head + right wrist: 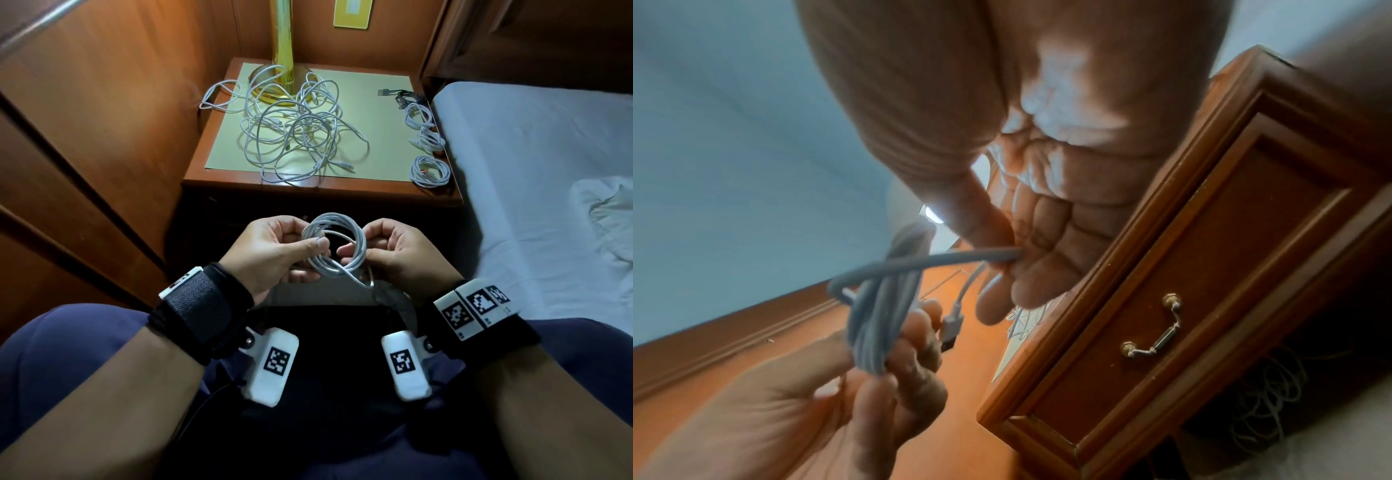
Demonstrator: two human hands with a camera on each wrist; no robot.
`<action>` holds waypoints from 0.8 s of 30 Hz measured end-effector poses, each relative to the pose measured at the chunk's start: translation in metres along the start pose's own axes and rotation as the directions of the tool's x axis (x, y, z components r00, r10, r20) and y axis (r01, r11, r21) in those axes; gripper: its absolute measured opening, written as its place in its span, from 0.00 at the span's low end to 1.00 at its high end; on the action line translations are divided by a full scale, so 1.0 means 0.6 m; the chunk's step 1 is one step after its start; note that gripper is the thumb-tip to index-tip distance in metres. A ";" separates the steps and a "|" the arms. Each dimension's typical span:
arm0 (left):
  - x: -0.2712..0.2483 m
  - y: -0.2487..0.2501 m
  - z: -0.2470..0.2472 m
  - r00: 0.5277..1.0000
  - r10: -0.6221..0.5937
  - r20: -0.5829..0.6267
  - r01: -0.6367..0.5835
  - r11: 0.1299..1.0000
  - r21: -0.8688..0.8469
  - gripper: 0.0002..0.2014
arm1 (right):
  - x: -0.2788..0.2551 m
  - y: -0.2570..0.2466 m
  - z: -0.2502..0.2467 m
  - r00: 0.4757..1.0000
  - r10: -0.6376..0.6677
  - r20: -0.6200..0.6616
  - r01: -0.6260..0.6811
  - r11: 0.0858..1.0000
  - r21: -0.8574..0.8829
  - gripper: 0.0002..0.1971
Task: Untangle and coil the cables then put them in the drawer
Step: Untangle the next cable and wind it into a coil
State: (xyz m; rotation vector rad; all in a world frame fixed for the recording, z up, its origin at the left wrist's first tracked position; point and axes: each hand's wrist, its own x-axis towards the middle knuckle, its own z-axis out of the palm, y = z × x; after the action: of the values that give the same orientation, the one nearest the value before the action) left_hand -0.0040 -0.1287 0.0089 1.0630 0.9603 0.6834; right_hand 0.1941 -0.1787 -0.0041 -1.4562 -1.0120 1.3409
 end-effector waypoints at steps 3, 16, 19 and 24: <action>0.005 -0.003 -0.003 0.994 0.009 -0.106 -0.007 1.000 0.016 0.07 | 0.002 0.005 -0.003 0.998 0.011 0.059 -0.011 1.000 -0.007 0.11; 0.008 -0.001 0.001 0.985 0.031 -0.167 -0.045 0.996 -0.083 0.05 | 0.008 0.007 0.007 0.989 0.148 -0.005 -0.142 0.962 0.235 0.16; 0.004 -0.003 0.007 0.988 0.039 -0.147 -0.053 0.994 -0.091 0.06 | 0.006 0.010 0.016 0.987 0.163 -0.003 -0.159 0.961 0.225 0.12; 0.001 -0.015 0.021 0.992 0.041 -0.116 -0.043 0.999 -0.020 0.08 | 0.003 0.005 0.024 0.982 0.180 0.051 -0.186 0.920 0.345 0.16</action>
State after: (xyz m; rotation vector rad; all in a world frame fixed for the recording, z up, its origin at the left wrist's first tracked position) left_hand 0.0076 -0.1364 0.0027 1.0353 1.0297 0.7958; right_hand 0.1800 -0.1765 -0.0076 -1.2903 -0.6167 1.5804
